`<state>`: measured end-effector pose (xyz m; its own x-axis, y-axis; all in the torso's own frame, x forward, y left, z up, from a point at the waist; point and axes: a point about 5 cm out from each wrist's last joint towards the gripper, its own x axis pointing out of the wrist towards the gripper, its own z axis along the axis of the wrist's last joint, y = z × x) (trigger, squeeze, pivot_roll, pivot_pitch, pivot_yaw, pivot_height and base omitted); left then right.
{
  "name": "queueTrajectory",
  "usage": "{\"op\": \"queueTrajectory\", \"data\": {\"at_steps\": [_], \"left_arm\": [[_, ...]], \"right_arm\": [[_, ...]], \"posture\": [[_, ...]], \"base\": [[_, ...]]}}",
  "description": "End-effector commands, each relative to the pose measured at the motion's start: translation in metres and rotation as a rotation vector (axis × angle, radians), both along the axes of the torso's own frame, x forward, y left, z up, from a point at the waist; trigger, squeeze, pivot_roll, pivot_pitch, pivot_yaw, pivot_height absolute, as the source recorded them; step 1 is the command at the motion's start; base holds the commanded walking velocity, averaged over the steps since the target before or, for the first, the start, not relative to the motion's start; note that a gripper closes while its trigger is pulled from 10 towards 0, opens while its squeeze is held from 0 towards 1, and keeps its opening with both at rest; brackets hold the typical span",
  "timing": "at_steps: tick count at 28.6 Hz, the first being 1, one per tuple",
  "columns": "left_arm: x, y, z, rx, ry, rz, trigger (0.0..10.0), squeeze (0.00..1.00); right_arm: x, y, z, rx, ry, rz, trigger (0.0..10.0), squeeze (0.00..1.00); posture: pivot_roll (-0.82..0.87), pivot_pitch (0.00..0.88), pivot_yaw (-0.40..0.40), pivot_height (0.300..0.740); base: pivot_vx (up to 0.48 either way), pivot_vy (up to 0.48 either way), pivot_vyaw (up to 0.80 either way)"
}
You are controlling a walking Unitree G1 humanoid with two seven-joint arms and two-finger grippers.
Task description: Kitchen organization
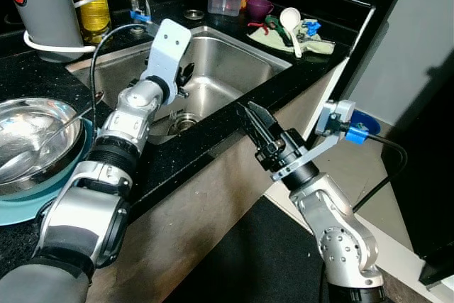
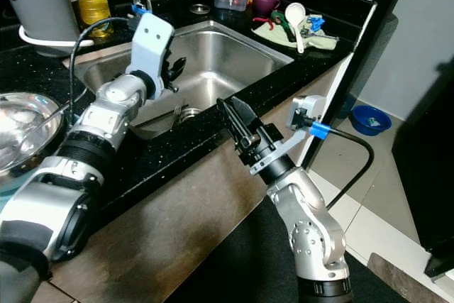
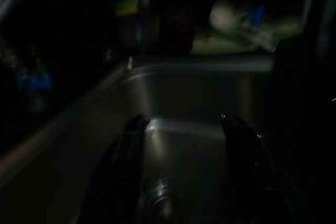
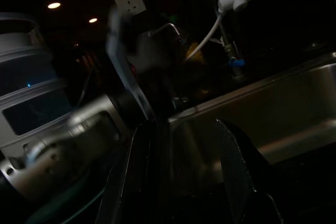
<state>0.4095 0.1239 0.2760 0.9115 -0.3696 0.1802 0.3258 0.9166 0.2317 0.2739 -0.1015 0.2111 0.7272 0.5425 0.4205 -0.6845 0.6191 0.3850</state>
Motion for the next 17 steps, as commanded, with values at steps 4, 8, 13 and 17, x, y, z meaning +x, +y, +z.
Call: {"op": "queueTrajectory", "data": {"at_steps": [4, 8, 13, 17], "left_arm": [[-0.018, -0.007, 0.045, -0.046, -0.184, -0.132, 10.0, 1.0], [-0.023, 0.006, 0.052, 0.06, -0.225, -0.087, 10.0, 0.0], [-0.032, 0.04, 0.046, 0.32, -0.191, -0.023, 10.0, 0.0], [-0.043, 0.063, 0.05, 0.419, -0.146, -0.029, 10.0, 0.0]], "right_arm": [[0.001, 0.0, 0.002, -0.005, -0.008, 0.0, 10.0, 0.0], [0.001, 0.001, 0.002, -0.004, -0.007, 0.002, 10.0, 0.0], [0.001, 0.002, 0.0, -0.006, -0.001, 0.007, 10.0, 0.0], [0.001, 0.001, -0.001, -0.012, 0.002, 0.009, 10.0, 0.0]], "posture": [[0.08, 0.0, -0.084, 0.74], [0.08, 0.0, -0.084, 0.74], [0.09, 0.0, -0.087, 0.74], [0.1, 0.0, -0.091, 0.74]], "base": [[0.0, 0.0, 0.0], [0.0, 0.0, 0.0], [0.0, 0.0, 0.0], [0.0, 0.0, 0.0]]}}
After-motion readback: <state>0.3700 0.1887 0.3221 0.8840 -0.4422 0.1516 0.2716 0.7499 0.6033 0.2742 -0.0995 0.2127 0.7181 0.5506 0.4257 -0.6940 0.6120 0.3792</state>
